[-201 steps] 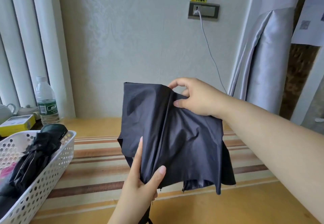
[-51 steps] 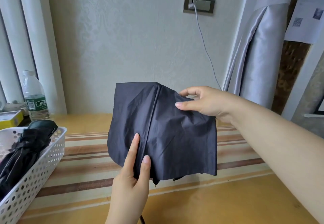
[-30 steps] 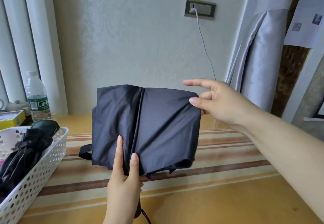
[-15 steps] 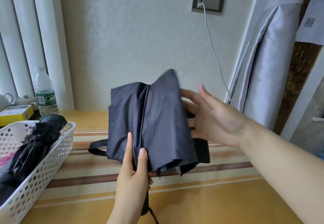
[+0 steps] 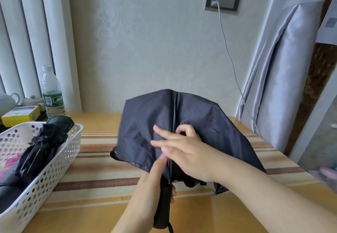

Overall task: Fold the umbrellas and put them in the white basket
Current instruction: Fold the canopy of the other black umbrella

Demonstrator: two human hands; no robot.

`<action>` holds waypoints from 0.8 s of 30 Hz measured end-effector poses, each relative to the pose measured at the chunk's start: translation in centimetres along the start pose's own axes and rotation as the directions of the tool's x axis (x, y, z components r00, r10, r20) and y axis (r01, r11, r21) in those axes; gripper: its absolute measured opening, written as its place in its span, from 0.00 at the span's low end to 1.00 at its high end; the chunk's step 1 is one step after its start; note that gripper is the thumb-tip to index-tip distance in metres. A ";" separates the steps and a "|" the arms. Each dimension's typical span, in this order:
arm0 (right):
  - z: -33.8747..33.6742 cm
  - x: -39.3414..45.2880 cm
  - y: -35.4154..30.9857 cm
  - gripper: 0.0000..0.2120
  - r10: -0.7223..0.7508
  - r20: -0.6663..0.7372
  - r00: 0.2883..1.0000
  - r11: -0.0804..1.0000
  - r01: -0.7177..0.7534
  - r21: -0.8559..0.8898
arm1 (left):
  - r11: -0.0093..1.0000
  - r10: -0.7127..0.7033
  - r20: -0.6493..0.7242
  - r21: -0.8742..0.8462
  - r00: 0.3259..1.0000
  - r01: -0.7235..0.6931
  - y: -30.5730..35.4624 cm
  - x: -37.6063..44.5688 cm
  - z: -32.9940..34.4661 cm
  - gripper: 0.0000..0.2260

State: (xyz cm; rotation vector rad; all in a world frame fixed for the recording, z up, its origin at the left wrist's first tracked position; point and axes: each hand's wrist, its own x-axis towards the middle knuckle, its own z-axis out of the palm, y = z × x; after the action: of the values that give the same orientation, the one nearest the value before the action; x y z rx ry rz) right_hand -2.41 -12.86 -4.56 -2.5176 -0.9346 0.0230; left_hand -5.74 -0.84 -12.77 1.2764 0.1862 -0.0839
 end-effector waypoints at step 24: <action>0.2 2.8 -0.8 0.48 0.543 -0.524 0.656 0.775 -0.152 0.613 | 0.809 0.455 -0.132 0.475 0.881 -0.346 -0.2 -1.4 1.2 0.49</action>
State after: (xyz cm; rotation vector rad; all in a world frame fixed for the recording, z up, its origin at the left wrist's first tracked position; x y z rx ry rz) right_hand -0.75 -10.54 -4.02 -1.8919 -0.0648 -0.4432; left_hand -7.06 -2.09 -12.32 1.7579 0.0993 0.4255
